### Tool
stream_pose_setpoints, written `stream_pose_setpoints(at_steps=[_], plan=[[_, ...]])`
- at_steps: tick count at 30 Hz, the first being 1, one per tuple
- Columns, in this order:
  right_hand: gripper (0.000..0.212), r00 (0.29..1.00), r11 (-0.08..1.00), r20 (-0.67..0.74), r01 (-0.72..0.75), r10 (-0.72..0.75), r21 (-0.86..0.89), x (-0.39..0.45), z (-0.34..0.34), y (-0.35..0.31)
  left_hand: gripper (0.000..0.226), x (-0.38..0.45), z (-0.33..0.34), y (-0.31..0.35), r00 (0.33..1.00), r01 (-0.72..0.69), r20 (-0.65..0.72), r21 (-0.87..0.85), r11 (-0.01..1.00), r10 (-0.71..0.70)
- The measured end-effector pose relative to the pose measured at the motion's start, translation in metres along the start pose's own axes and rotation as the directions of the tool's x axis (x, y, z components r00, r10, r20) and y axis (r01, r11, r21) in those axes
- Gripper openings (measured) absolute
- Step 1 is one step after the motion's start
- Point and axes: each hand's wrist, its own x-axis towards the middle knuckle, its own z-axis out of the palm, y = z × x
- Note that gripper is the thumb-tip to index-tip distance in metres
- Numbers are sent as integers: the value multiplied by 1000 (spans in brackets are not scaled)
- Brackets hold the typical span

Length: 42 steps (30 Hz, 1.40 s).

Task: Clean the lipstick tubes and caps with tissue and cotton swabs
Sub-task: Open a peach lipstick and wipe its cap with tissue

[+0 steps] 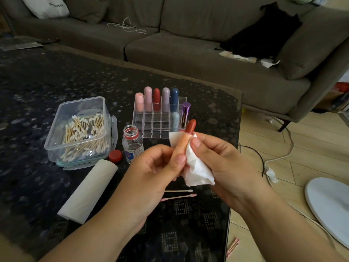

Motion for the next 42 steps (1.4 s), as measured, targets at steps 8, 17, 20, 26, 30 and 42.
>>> stream_pose_setpoints(at_steps=[8, 17, 20, 26, 30, 42], plan=[[38, 996, 999, 69, 49, -50, 23, -1, 6, 2, 8, 1, -3, 1, 999, -13, 36, 4, 1000, 13], [32, 994, 995, 45, 101, -101, 7, 1, 7, 4, 34, -3, -4, 5, 976, 161, 177, -219, 962, -123], [32, 989, 992, 81, 126, -127, 24, 0, 7, 3, 24, -4, -3, 8, 981, 147, 163, -255, 956, -107], [36, 986, 988, 64, 154, -155, 14, 1, 6, 4, 13, -3, -2, 9, 997, 44, 69, -216, 975, -30], [41, 987, 987, 12, 160, -160, -2, 0, 8, 5, 19, -3, 2, 8, 999, -45, -22, -152, 987, 42], [41, 982, 985, -81, 172, -171, 4, 1, 14, 9, 16, -4, 7, -1, 928, -261, -185, 300, 918, 324]])
